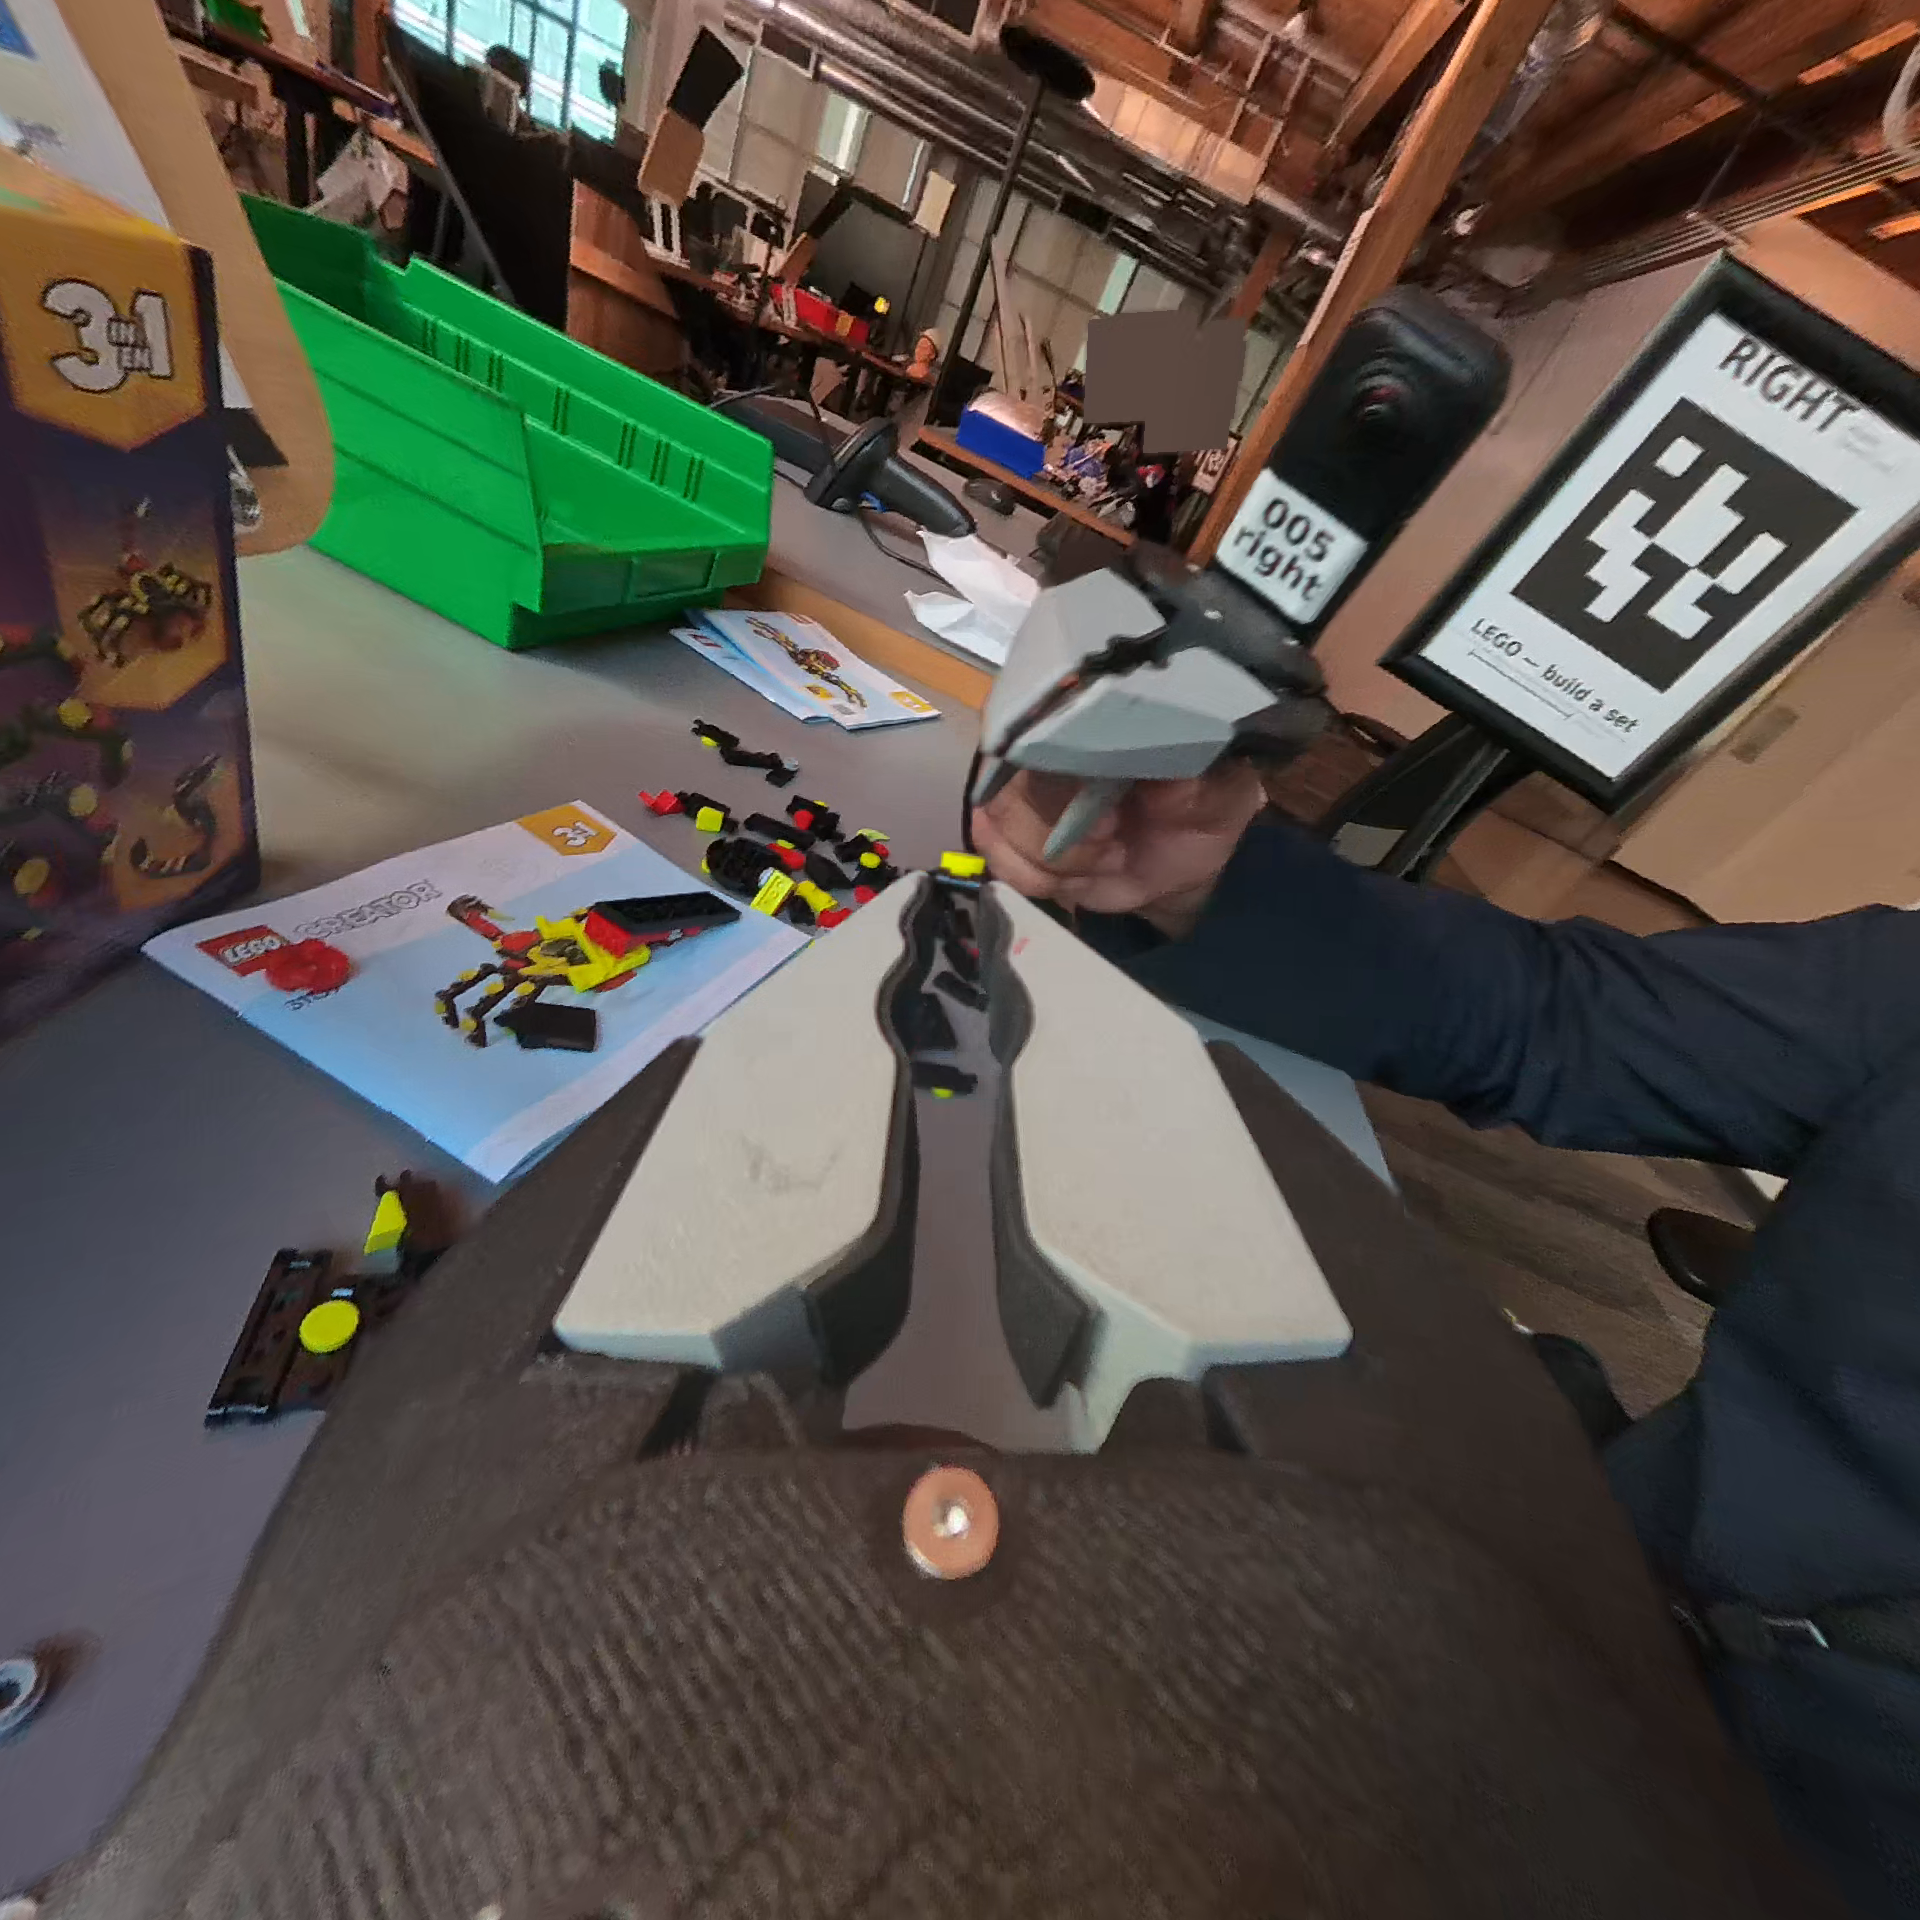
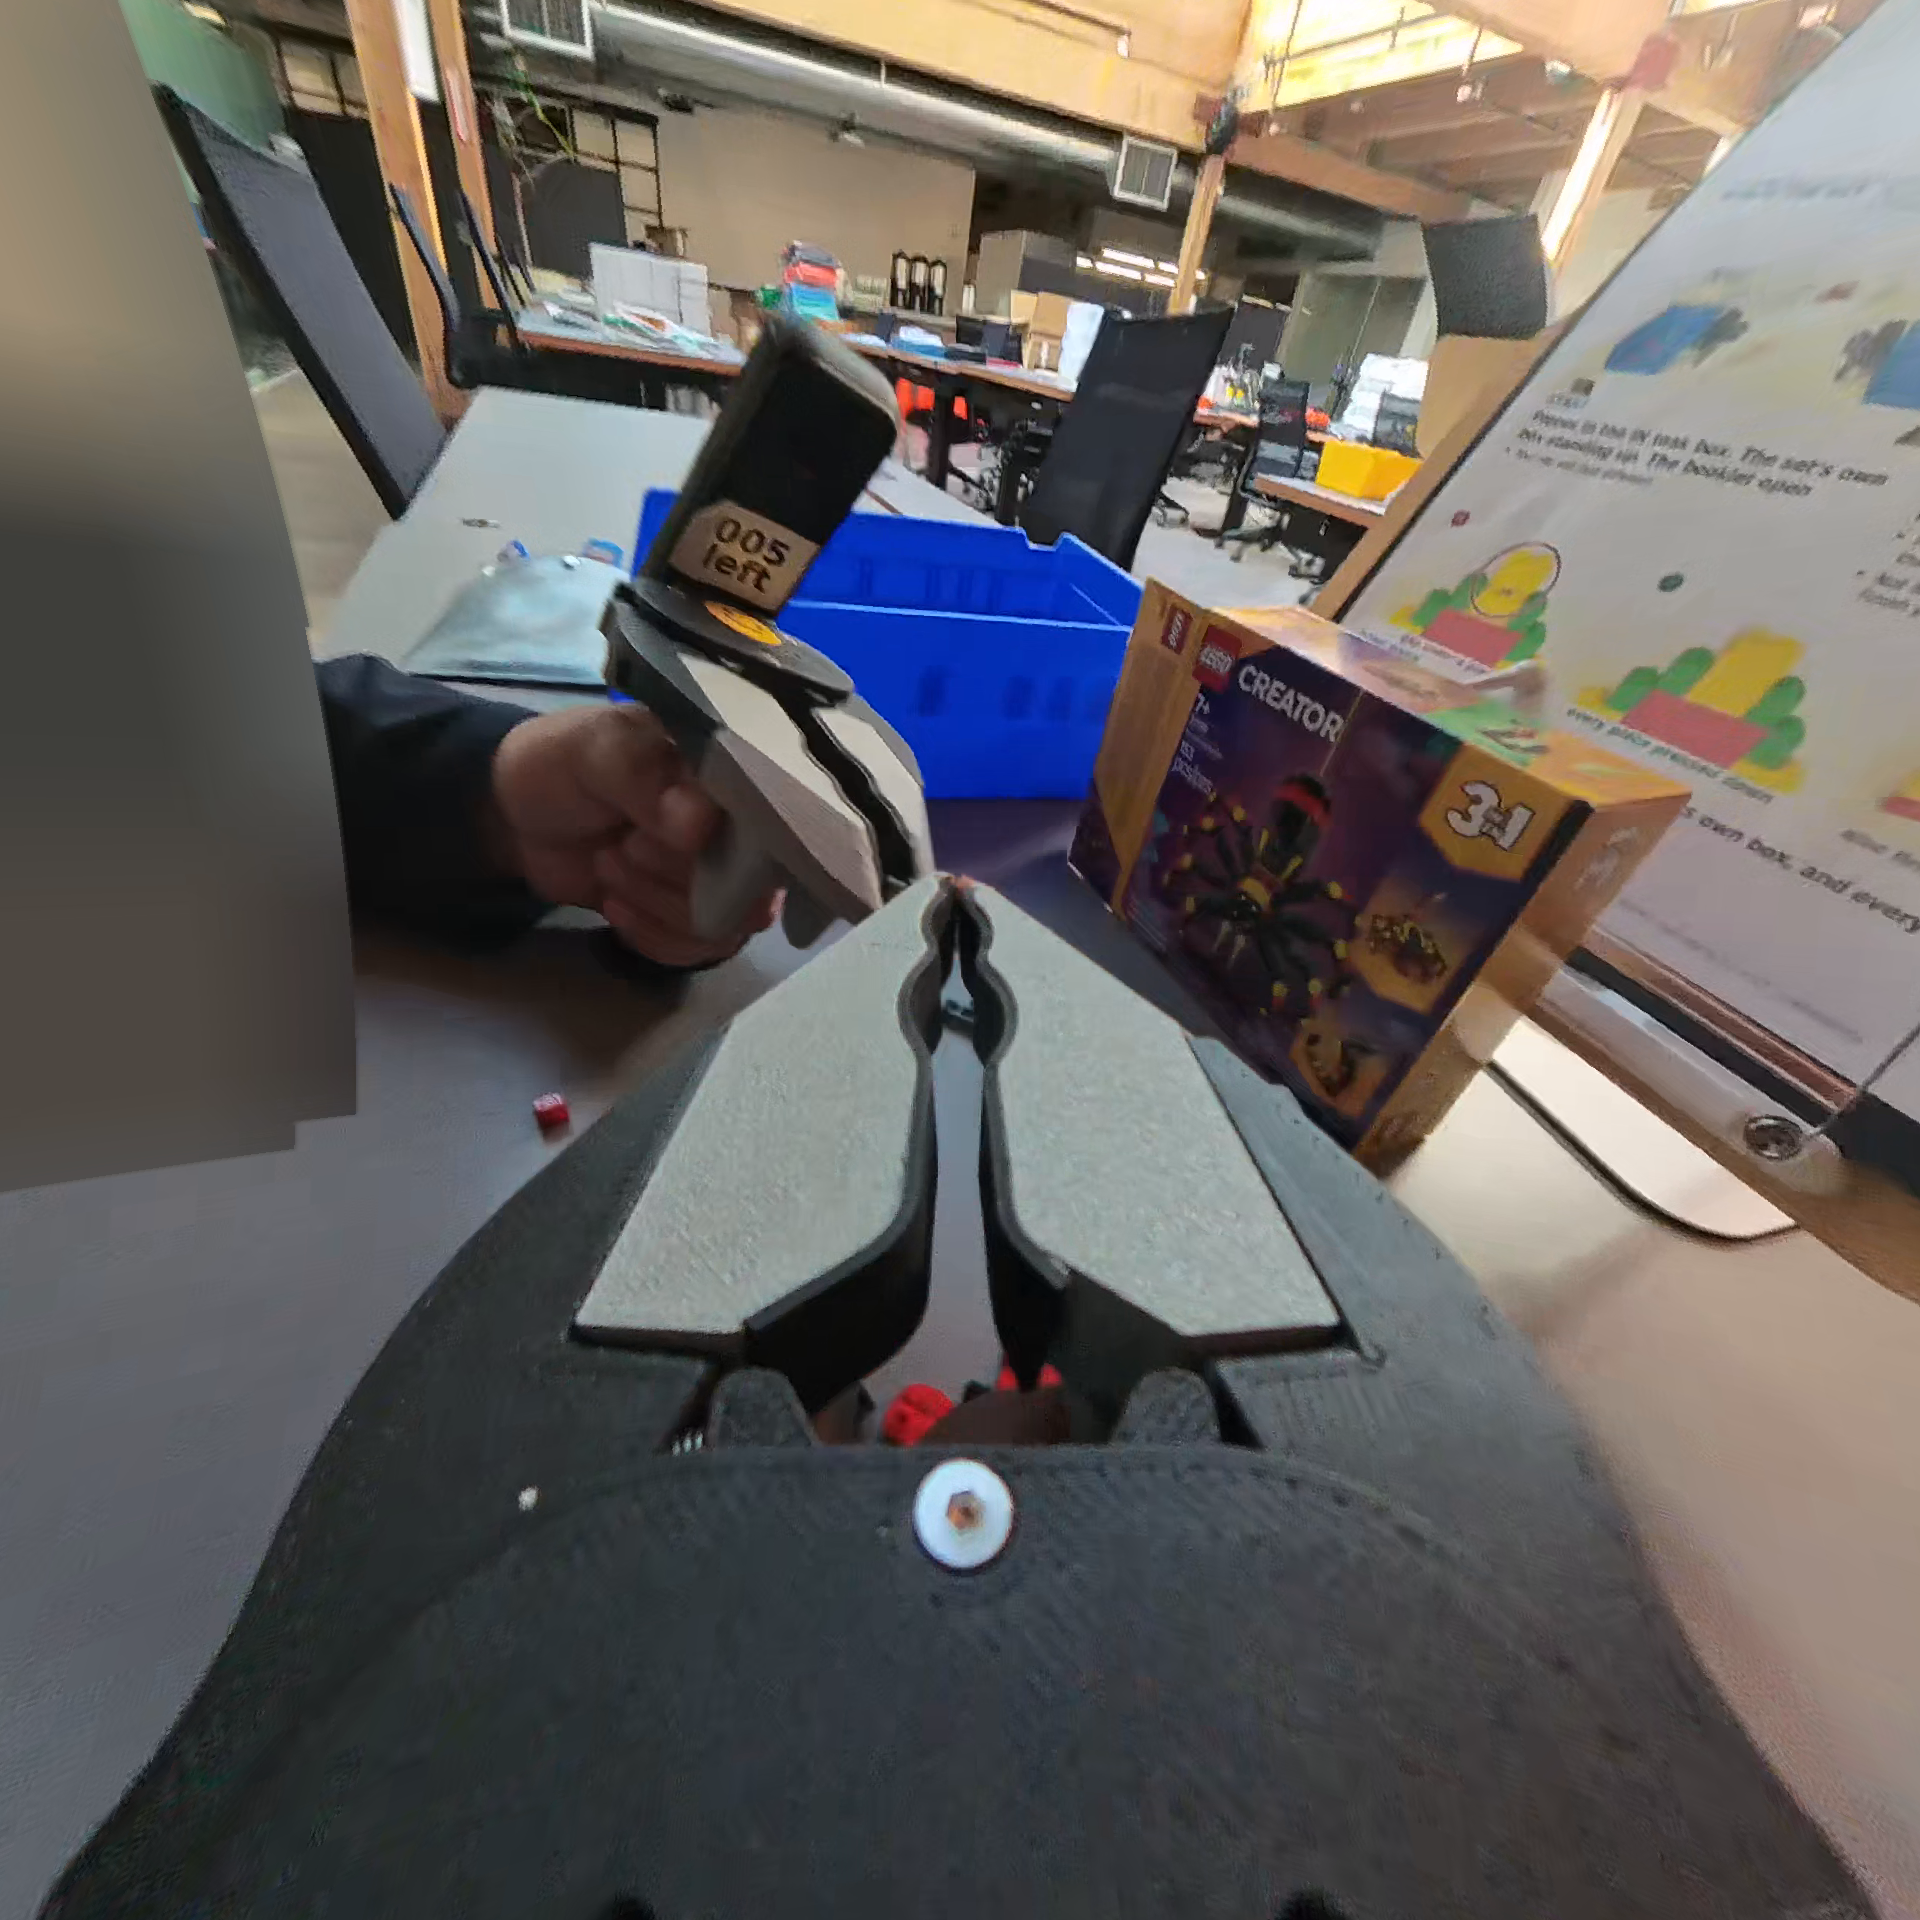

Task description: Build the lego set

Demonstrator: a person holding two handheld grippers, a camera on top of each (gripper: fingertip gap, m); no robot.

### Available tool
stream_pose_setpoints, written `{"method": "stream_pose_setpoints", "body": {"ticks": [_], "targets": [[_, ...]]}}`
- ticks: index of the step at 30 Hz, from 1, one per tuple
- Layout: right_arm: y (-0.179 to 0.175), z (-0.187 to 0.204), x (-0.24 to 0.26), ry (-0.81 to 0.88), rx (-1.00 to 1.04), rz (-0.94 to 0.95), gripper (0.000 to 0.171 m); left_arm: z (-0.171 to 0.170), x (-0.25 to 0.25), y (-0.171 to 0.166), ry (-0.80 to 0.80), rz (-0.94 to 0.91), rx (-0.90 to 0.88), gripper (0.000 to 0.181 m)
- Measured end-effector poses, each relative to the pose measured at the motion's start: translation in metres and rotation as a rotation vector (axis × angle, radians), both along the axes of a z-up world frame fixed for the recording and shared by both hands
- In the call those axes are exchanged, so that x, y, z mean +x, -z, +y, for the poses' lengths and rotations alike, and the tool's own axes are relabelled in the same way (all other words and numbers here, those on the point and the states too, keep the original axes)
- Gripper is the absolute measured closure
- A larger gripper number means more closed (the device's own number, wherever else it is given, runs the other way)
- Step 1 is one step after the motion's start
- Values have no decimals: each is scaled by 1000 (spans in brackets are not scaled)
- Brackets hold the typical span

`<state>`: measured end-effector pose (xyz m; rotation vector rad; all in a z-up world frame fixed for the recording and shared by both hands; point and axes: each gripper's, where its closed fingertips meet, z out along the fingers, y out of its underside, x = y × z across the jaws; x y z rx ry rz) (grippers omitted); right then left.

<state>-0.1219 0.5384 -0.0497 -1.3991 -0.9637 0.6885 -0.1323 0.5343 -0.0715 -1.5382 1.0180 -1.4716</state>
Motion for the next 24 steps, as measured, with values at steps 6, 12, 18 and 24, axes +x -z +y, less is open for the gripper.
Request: {"method": "stream_pose_setpoints", "body": {"ticks": [6, 12, 18, 24], "targets": [[23, -8, -11, -87, -63, -79, 165, -7, 2, 4, 43, 27, -20, 177], [28, -13, -15, -146, -140, -60, 162, -11, 3, 7, 66, 47, 13, 177], [26, -16, -14, -202, -234, -5, 164, -14, 4, 6, 74, 45, 35, 177], [27, -18, -15, -275, -377, 66, 165, -16, 3, 7, 96, 50, 21, 177]]}}
